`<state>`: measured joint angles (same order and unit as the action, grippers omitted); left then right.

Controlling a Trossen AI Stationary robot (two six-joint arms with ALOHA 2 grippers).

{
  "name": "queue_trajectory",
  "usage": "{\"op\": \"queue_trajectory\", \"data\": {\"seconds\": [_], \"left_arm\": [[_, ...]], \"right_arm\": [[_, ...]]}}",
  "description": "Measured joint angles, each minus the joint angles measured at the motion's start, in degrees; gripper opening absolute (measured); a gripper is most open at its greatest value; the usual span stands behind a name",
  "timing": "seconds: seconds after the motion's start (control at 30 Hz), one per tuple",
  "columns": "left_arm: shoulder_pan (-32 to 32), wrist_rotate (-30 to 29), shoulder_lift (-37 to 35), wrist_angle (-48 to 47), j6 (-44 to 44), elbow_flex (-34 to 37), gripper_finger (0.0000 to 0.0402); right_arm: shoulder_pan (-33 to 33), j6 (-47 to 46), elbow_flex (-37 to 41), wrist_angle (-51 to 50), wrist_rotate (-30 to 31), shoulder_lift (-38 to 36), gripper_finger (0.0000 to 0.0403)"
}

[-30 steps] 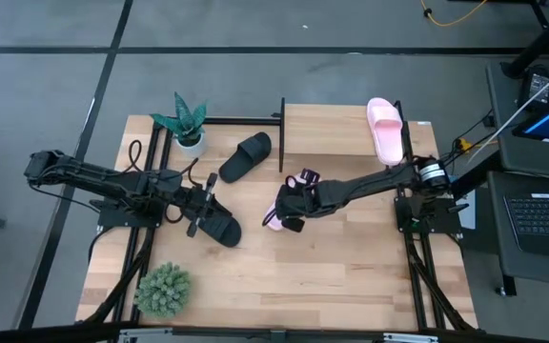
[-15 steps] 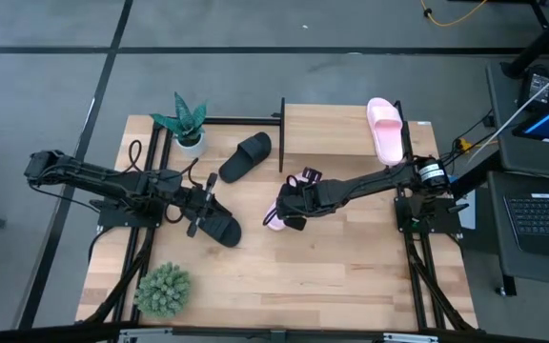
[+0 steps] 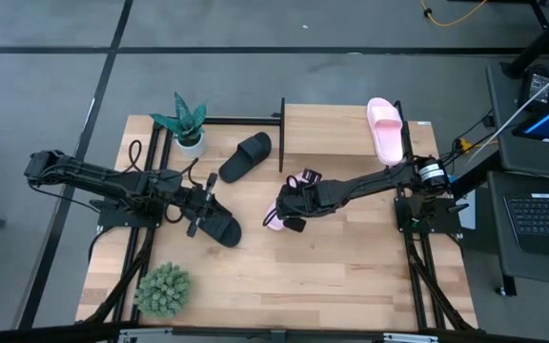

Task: Pick and place slides into the shelf
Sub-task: Put the pink slide on the shelf

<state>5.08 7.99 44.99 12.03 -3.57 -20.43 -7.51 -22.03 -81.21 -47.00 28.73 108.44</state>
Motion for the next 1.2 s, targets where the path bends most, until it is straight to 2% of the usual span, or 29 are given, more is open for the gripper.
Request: {"op": "queue_trajectory", "data": {"seconds": [0.27, 0.9, 1.2], "left_arm": [[0.0, 0.0, 0.0, 0.0, 0.0, 0.0, 0.0000], [0.0, 0.0, 0.0, -0.9, 0.0, 0.0, 0.0000], [0.0, 0.0, 0.0, -0.9, -0.1, 0.0, 0.0000]], "right_arm": [[0.5, 0.0, 0.0, 0.0, 0.2, 0.0, 0.0200], [2.4, 0.0, 0.1, -0.8, 1.8, 2.9, 0.0201], [2.6, -1.3, 3.4, -0.4, 2.0, 3.0, 0.0200]]}}
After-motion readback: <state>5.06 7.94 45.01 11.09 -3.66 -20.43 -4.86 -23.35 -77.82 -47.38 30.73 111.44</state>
